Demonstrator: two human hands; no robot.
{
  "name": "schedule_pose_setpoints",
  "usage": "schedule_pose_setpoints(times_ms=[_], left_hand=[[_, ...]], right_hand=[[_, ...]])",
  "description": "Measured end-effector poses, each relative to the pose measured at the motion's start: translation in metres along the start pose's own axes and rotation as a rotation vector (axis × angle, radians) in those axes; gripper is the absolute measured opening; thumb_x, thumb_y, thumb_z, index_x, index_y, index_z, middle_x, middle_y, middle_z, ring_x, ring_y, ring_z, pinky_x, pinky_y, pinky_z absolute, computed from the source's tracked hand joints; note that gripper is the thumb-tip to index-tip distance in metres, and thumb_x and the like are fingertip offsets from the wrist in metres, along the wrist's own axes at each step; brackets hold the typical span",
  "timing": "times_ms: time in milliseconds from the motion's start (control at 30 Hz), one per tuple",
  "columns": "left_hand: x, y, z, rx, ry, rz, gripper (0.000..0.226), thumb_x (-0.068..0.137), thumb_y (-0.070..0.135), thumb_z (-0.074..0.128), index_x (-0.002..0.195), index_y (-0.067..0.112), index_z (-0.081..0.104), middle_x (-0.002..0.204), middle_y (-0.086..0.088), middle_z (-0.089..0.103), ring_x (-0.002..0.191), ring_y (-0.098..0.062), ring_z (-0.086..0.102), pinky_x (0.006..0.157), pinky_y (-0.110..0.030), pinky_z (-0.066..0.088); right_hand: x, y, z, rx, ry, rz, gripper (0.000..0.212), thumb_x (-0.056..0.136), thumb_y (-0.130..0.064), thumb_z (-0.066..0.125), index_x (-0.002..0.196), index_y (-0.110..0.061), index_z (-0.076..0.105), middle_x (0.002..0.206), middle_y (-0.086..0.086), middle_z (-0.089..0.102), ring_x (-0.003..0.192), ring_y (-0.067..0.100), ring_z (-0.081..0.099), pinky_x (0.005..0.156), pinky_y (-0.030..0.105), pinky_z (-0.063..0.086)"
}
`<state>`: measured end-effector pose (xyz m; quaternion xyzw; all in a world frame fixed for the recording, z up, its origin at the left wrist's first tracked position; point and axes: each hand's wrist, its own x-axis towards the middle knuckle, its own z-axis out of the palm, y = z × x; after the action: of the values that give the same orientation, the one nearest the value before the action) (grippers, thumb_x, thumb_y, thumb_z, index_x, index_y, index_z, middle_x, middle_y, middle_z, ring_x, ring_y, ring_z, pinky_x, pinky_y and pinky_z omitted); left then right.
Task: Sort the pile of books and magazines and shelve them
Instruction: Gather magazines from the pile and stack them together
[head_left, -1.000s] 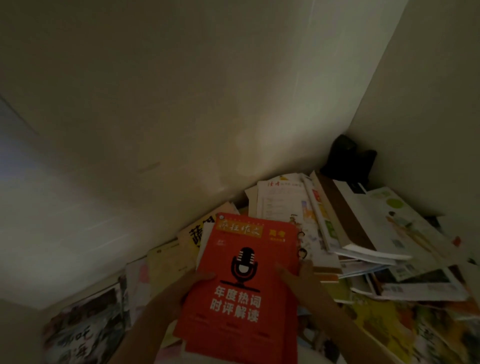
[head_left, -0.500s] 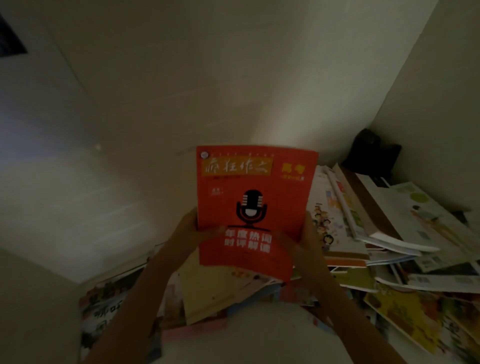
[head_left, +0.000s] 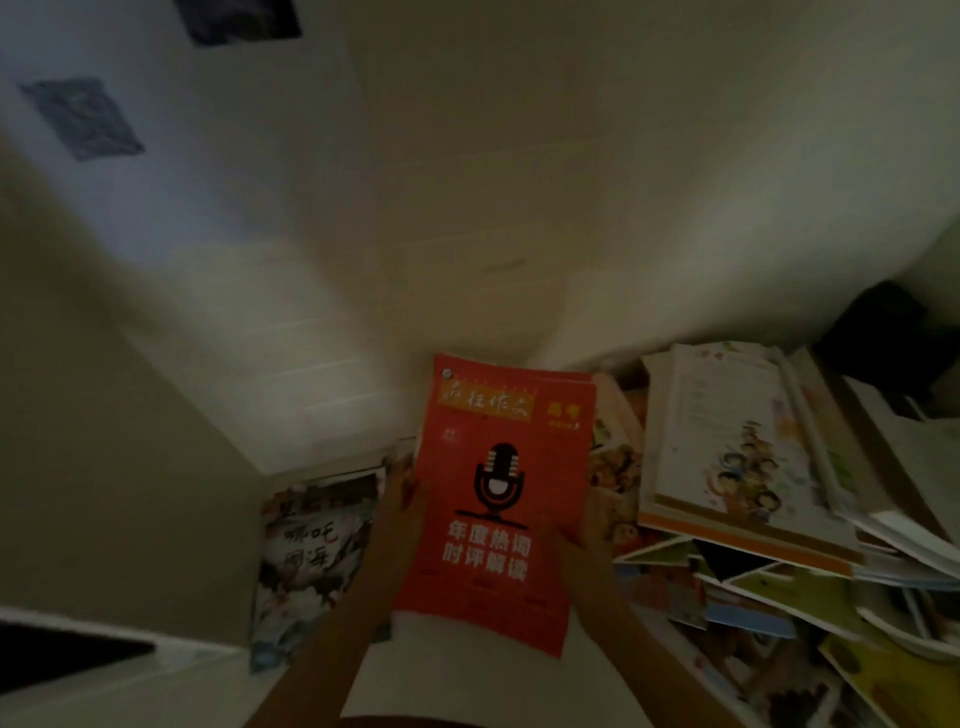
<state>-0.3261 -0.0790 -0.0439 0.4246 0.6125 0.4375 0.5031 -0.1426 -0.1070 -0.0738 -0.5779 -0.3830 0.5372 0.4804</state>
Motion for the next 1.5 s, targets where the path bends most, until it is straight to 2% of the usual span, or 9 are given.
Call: schedule_pose_setpoints(times_ms=[167, 267, 500, 600, 733, 933, 1133, 1267, 1500], left_hand=[[-0.024, -0.057, -0.073, 0.122, 0.273, -0.217, 0.029, 0.091, 0.041, 0.049, 0.112, 0.022, 0.053, 0.098, -0.008, 0.066, 0.081, -0.026, 0.068, 0.070, -0.043, 0.056], [-0.012, -0.078, -0.100, 0.321, 0.341, -0.237, 0.025, 0.099, 0.024, 0.041, 0.104, 0.010, 0.060, 0.090, -0.011, 0.068, 0.076, -0.026, 0.067, 0.076, -0.048, 0.056], [0.008, -0.120, -0.098, 0.834, 0.214, -0.460, 0.059, 0.091, 0.030, 0.051, 0.138, 0.003, 0.030, 0.138, -0.031, 0.033, 0.126, -0.043, 0.037, 0.107, -0.056, 0.028], [0.013, -0.069, -0.064, 0.931, 0.150, -0.271, 0.059, 0.091, 0.023, 0.055, 0.140, 0.001, 0.030, 0.142, -0.023, 0.035, 0.130, -0.038, 0.034, 0.108, -0.048, 0.029], [0.031, -0.005, 0.010, 0.687, -0.163, -0.002, 0.040, 0.092, 0.011, 0.054, 0.130, 0.002, 0.046, 0.131, -0.014, 0.051, 0.117, -0.024, 0.050, 0.087, -0.021, 0.037], [0.035, 0.064, 0.149, 0.381, -0.508, -0.020, 0.034, 0.090, 0.017, 0.057, 0.122, 0.006, 0.052, 0.119, -0.009, 0.056, 0.106, -0.025, 0.056, 0.079, -0.028, 0.045], [0.037, 0.052, 0.227, 0.177, -0.390, -0.350, 0.041, 0.086, 0.018, 0.065, 0.113, -0.010, 0.051, 0.115, -0.014, 0.059, 0.096, -0.031, 0.061, 0.058, -0.027, 0.050], [0.038, 0.061, 0.240, -0.003, -0.377, -0.519, 0.054, 0.079, 0.021, 0.072, 0.121, -0.007, 0.053, 0.123, -0.018, 0.059, 0.107, -0.036, 0.059, 0.092, -0.046, 0.049], [0.015, 0.062, 0.248, -0.036, -0.444, -0.353, 0.050, 0.094, 0.012, 0.051, 0.141, 0.008, 0.036, 0.135, -0.016, 0.050, 0.110, -0.031, 0.056, 0.079, -0.037, 0.052]], right_hand=[[-0.002, 0.035, 0.080, -0.113, -0.266, 0.119, 0.031, 0.094, -0.008, 0.053, 0.122, -0.022, 0.049, 0.104, 0.002, 0.064, 0.082, 0.006, 0.067, 0.070, 0.024, 0.055], [0.007, 0.048, 0.117, -0.185, -0.284, 0.119, 0.032, 0.093, -0.005, 0.053, 0.123, -0.013, 0.051, 0.113, 0.013, 0.063, 0.091, 0.016, 0.062, 0.083, 0.035, 0.053], [0.004, 0.050, 0.130, -0.698, -0.272, 0.019, 0.025, 0.096, -0.010, 0.044, 0.120, -0.006, 0.050, 0.113, 0.013, 0.056, 0.096, 0.026, 0.059, 0.088, 0.040, 0.049], [-0.001, 0.029, 0.106, -0.775, -0.204, -0.086, 0.029, 0.095, -0.008, 0.043, 0.124, -0.006, 0.048, 0.124, 0.010, 0.042, 0.105, 0.026, 0.053, 0.090, 0.033, 0.046], [0.009, -0.021, 0.024, -0.690, 0.044, -0.159, 0.024, 0.090, -0.003, 0.049, 0.112, -0.005, 0.058, 0.116, 0.008, 0.047, 0.105, 0.026, 0.054, 0.087, 0.033, 0.046], [0.020, -0.073, -0.141, -0.954, 0.371, -0.259, 0.030, 0.081, -0.016, 0.045, 0.101, 0.002, 0.060, 0.107, 0.022, 0.054, 0.098, 0.038, 0.055, 0.080, 0.032, 0.041], [0.022, -0.054, -0.256, -1.256, 0.482, 0.022, 0.077, 0.080, -0.057, 0.061, 0.137, -0.010, 0.041, 0.144, 0.022, 0.033, 0.130, 0.041, 0.035, 0.106, 0.051, 0.033], [0.019, -0.047, -0.264, -1.205, 0.452, 0.035, 0.071, 0.083, -0.060, 0.054, 0.139, -0.018, 0.042, 0.148, 0.020, 0.030, 0.133, 0.039, 0.032, 0.108, 0.051, 0.031], [0.008, -0.033, -0.262, -1.262, 0.368, -0.211, 0.072, 0.089, -0.069, 0.025, 0.129, -0.015, 0.053, 0.145, 0.019, 0.039, 0.130, 0.041, 0.038, 0.103, 0.059, 0.034]])
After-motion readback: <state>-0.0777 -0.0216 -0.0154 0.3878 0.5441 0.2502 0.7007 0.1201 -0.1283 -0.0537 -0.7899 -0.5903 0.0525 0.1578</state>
